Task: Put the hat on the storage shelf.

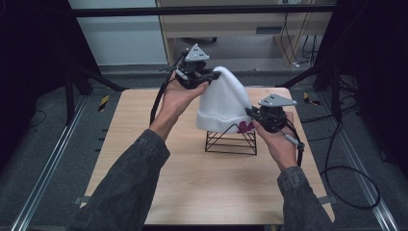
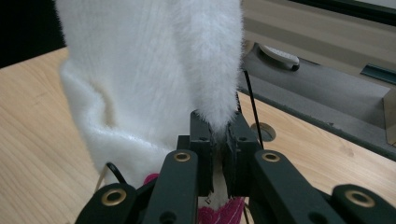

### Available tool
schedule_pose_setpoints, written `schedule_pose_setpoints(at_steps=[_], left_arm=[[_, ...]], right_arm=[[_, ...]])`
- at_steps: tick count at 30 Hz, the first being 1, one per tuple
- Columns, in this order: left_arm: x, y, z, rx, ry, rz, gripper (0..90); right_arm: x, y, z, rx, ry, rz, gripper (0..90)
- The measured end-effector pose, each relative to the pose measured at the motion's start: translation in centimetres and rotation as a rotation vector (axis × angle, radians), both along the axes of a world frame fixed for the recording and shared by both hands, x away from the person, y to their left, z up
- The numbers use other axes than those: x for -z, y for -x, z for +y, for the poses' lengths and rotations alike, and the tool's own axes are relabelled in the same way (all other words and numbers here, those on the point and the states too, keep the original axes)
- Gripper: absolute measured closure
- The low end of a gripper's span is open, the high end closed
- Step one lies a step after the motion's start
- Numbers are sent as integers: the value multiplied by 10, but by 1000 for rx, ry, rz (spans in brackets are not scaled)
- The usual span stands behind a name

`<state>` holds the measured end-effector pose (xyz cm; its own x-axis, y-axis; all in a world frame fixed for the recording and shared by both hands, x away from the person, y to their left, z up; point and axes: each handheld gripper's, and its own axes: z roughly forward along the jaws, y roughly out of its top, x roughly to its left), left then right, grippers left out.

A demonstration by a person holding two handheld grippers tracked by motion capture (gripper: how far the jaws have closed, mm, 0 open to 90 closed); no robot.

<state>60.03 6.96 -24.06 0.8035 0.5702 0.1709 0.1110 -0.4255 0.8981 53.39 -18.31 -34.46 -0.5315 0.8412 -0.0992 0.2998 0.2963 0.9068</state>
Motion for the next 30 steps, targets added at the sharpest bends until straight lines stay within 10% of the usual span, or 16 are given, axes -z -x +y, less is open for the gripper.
schedule_pose_setpoints(at_steps=[12, 30], left_arm=[[26, 15, -14, 73, -63, 63, 812], [58, 26, -37, 113, -115, 103, 812]], right_arm=[[24, 11, -19, -4, 78, 80, 836], [67, 14, -37, 24, 68, 168, 834]])
